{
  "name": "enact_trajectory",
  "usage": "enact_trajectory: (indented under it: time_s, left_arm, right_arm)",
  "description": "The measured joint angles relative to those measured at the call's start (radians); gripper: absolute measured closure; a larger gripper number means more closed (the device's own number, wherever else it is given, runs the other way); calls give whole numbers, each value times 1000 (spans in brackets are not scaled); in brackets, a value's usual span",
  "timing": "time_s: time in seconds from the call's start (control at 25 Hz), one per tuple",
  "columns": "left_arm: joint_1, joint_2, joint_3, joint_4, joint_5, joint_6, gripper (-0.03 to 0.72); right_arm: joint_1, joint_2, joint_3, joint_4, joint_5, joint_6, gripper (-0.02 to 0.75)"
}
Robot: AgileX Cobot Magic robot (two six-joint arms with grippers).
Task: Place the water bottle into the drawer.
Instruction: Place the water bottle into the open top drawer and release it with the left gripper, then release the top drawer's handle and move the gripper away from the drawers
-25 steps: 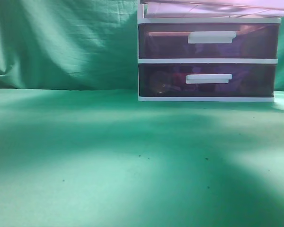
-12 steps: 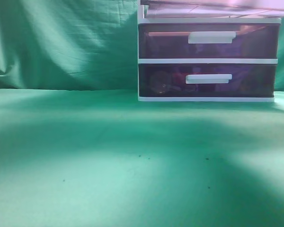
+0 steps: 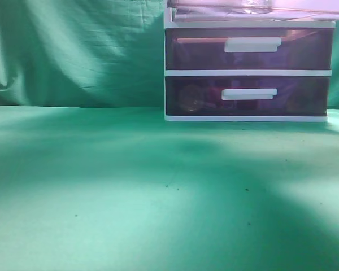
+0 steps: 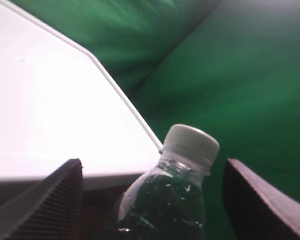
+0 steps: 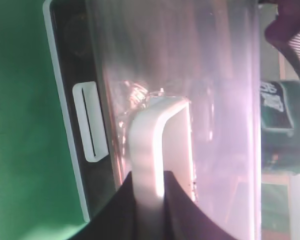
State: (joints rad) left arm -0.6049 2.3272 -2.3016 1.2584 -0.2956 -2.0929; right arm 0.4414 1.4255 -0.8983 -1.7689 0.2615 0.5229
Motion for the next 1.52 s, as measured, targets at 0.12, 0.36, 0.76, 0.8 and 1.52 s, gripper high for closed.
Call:
enact_trajectory:
  time_s: [0.12,0.36,0.76,0.8,1.52]
  left_arm:
    - [0,0,-39,163,4,11,185]
    - [0,0,-189,495,-48,30,185]
    - [72,-31,-261,550,-439,155,600]
    - [94,-35,-262,550,-480,124,636]
    - [332,-114,-266,550,-963,0,688]
  right_arm:
    - [0,0,0,0,-7,2,659]
    - [0,0,0,0,-13,6,659]
    - [0,0,0,0,-3,6,659]
    - [0,0,0,0,0,6,659]
    - [0,23,-110,10,-34,-50,659]
